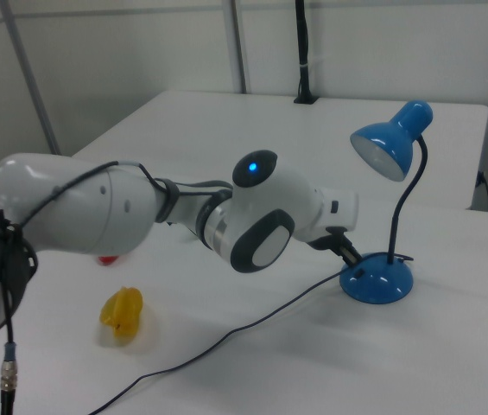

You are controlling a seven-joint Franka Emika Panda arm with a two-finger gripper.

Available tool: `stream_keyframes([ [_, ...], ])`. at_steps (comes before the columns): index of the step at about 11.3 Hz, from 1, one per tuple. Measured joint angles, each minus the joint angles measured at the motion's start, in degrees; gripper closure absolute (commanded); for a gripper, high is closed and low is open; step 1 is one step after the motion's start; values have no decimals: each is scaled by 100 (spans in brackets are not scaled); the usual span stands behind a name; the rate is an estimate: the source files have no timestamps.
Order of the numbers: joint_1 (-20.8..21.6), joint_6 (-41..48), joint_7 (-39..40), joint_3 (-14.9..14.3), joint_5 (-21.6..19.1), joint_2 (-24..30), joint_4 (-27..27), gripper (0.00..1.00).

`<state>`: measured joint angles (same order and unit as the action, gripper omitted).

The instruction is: Turn off lamp

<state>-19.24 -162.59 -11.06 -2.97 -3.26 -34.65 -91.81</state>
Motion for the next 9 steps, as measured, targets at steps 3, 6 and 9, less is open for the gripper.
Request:
stream_keyframes([
  [3,16,836,5,20,0,584,-147,100],
  [6,136,1979,108,44,1,1144,-165,100],
  [9,373,3476,516,63,1,1866,-165,100],
])
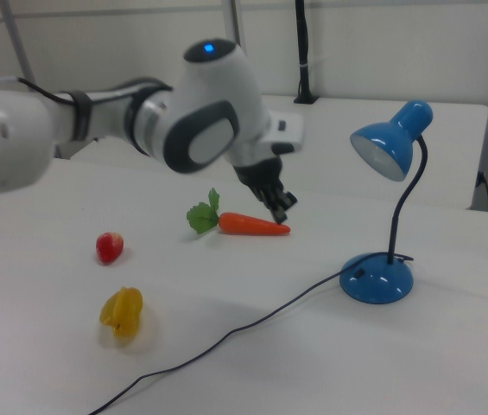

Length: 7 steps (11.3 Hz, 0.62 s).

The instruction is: Turn off lamp

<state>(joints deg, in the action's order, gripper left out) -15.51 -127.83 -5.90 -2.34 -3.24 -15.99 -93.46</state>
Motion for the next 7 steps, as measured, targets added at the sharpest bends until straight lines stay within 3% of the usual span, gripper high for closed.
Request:
stream_keyframes([
  [2,86,641,274,4,0,322,-22,100],
  [7,344,1281,661,52,19,601,-39,100],
])
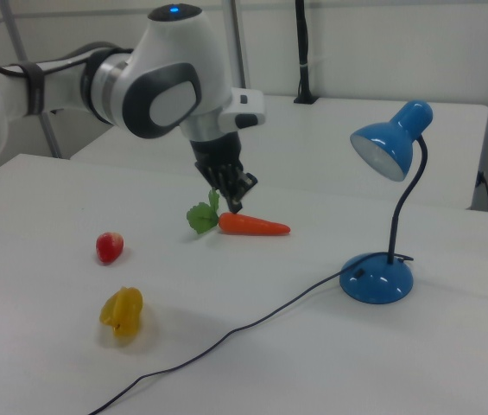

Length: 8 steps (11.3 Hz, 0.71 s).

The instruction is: Turn off lamp

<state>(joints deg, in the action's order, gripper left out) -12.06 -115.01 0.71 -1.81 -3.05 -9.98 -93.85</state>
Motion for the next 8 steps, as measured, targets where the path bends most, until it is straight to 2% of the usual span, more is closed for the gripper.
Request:
stream_keyframes([
  [2,56,316,155,11,1,154,-2,97],
  [4,72,510,311,12,1,268,-4,85],
  [5,73,754,490,12,2,337,-4,56],
  [6,73,1021,684,9,2,424,-5,1],
  [8,73,1234,813,2,2,569,-9,0],
])
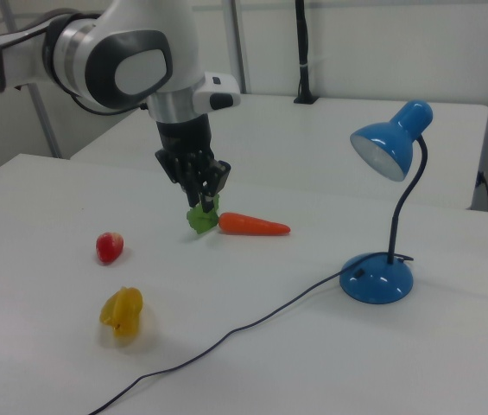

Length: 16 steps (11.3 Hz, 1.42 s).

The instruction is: Turn off lamp

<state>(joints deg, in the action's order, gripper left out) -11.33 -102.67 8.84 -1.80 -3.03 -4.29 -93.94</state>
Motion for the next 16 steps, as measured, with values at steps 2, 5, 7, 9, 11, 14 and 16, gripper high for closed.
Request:
stream_keyframes([
  [2,2,168,18,0,0,69,-5,0],
  [5,4,463,59,0,0,140,-7,0],
  [7,4,727,67,0,26,165,-10,0],
  [9,4,735,69,0,36,166,-11,0],
  [11,4,735,69,0,36,166,-11,0],
  [14,4,735,69,-3,35,166,-12,0],
  [16,16,735,77,-3,35,166,-29,0],
])
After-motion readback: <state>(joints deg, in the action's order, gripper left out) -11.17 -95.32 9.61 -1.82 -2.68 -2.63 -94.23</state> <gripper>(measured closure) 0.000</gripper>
